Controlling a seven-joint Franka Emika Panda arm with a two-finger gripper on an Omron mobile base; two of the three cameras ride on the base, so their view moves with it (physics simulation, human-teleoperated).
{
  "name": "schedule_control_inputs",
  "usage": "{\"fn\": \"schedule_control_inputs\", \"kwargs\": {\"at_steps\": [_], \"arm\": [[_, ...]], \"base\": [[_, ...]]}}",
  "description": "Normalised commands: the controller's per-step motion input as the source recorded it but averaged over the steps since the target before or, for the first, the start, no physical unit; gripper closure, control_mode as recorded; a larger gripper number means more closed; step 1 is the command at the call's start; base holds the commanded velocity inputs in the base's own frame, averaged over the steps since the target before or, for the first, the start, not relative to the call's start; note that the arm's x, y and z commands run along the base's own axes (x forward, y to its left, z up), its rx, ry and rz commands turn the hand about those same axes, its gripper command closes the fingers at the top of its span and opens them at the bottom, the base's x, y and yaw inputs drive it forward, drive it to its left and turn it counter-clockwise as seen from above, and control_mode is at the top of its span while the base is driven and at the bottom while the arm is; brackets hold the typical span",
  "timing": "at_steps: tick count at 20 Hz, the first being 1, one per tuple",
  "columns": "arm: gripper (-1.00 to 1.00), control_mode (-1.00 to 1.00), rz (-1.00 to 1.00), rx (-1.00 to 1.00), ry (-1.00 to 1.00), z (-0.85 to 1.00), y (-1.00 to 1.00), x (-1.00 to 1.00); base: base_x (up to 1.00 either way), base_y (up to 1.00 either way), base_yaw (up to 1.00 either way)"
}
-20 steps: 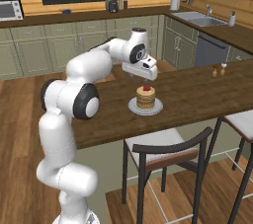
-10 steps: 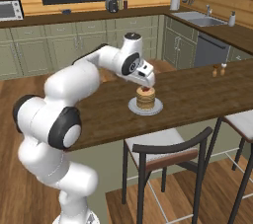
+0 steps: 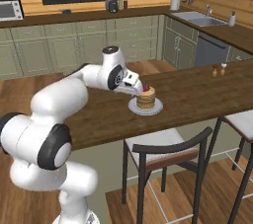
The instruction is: Take the strawberry from the fridge and place it on top of the pancake, located on the dining counter.
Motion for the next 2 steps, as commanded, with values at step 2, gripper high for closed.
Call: {"fn": "schedule_control_inputs", "kwargs": {"at_steps": [2], "arm": [[-1.00, -1.00, 0.04, -0.13, 0.07, -0.27, 0.43, -0.02]], "base": [[0.00, 0.00, 0.00]]}}
